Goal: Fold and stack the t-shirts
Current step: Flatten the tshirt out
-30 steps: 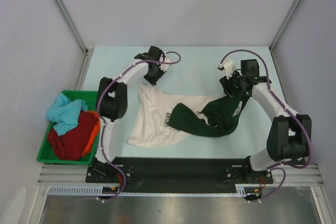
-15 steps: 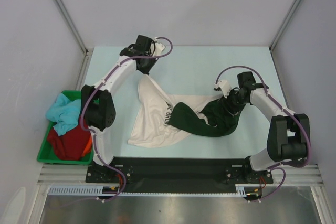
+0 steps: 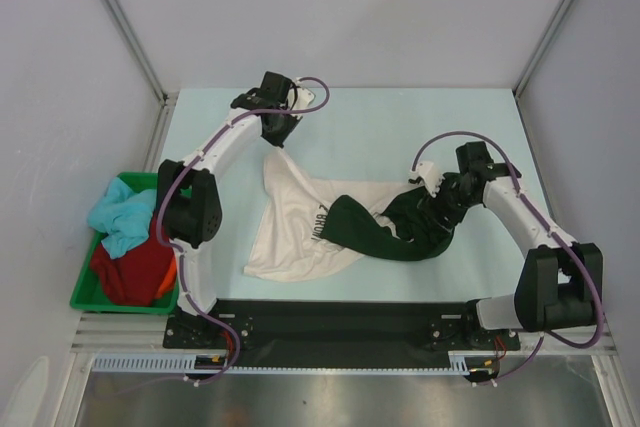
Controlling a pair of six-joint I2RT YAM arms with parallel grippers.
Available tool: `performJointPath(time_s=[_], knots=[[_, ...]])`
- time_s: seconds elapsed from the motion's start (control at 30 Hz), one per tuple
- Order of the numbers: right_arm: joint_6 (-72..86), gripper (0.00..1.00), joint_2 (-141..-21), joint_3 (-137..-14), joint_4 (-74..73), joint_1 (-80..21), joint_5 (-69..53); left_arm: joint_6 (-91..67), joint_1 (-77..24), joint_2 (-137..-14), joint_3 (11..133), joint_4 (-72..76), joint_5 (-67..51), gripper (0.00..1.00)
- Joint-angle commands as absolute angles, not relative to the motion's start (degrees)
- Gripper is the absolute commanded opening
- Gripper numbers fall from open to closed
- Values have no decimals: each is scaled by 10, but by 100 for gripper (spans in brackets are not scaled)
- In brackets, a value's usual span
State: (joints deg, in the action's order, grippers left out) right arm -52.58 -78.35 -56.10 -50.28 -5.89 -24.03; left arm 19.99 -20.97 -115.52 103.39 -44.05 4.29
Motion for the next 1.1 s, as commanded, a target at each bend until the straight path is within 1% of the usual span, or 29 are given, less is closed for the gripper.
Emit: performJointPath(time_s=[0.0, 0.17, 0.57, 0.67, 0.7, 0.73, 0.8, 0.87, 0.9, 0.97, 1.0, 1.03, 1.07], knots=[[-513, 63, -795, -552, -505, -69, -242, 202, -208, -1158, 1042, -432, 38, 0], [-512, 63, -822, -548, -491, -70, -226, 201, -209, -1158, 1042, -432, 36, 1], [-529, 62, -831, -534, -484, -70, -195, 200, -209, -1159, 1038, -432, 37, 0], [-521, 56, -843, -536, -474, -72, -185, 200, -209, -1161, 1041, -431, 39, 0], [-520, 50, -845, -537, -470, -72, -184, 201, -209, -1161, 1041, -431, 39, 1], [-519, 47, -845, -538, -467, -72, -183, 201, -209, -1162, 1042, -431, 39, 0], [-515, 42, -837, -542, -459, -72, -181, 202, -209, -1163, 1044, -429, 40, 0], [-514, 40, -833, -548, -452, -72, -179, 201, -209, -1165, 1046, -431, 40, 0], [-513, 32, -831, -556, -447, -73, -178, 201, -208, -1165, 1046, -432, 39, 0], [-509, 24, -830, -567, -435, -73, -176, 200, -208, -1168, 1048, -430, 38, 0], [-504, 15, -831, -581, -432, -73, -176, 200, -209, -1169, 1049, -430, 40, 0], [-499, 11, -835, -589, -427, -73, -176, 201, -209, -1170, 1049, -430, 40, 0], [-494, 11, -838, -598, -422, -73, -176, 202, -209, -1171, 1052, -430, 40, 0]])
